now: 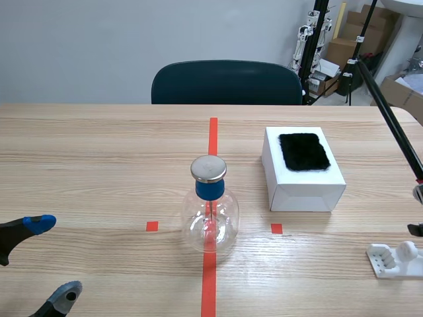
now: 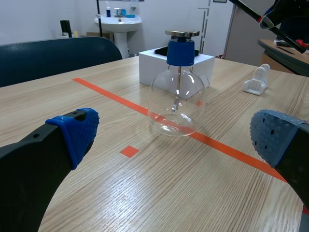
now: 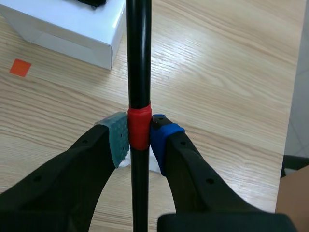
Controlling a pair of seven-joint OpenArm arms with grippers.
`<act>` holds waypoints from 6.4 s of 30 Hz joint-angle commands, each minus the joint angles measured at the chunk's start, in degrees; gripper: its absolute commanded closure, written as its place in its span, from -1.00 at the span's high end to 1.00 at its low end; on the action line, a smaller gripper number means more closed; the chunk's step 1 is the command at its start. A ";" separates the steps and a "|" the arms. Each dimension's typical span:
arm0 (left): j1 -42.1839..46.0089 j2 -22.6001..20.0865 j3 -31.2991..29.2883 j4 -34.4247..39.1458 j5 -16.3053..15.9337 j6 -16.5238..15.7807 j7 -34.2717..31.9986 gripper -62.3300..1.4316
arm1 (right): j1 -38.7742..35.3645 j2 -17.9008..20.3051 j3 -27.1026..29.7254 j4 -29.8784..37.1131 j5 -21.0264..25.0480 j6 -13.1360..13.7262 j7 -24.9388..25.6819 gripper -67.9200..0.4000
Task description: Do the electroscope experiment. put the rod down on the box
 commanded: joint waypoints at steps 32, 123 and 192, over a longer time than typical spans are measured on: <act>-0.04 -0.68 -0.42 0.31 -0.57 0.28 -1.01 1.00 | 31.47 -1.42 -4.96 -22.51 8.70 -0.46 -25.07 -0.88; -0.04 -0.68 -0.42 0.31 -0.57 0.28 -1.03 1.00 | 41.97 -6.19 -19.23 -49.68 -3.06 -0.85 -18.80 0.72; -0.04 -0.68 -0.42 0.31 -0.57 0.28 -1.03 1.00 | 41.94 -6.16 -19.23 -49.68 -3.13 -0.85 -18.14 0.72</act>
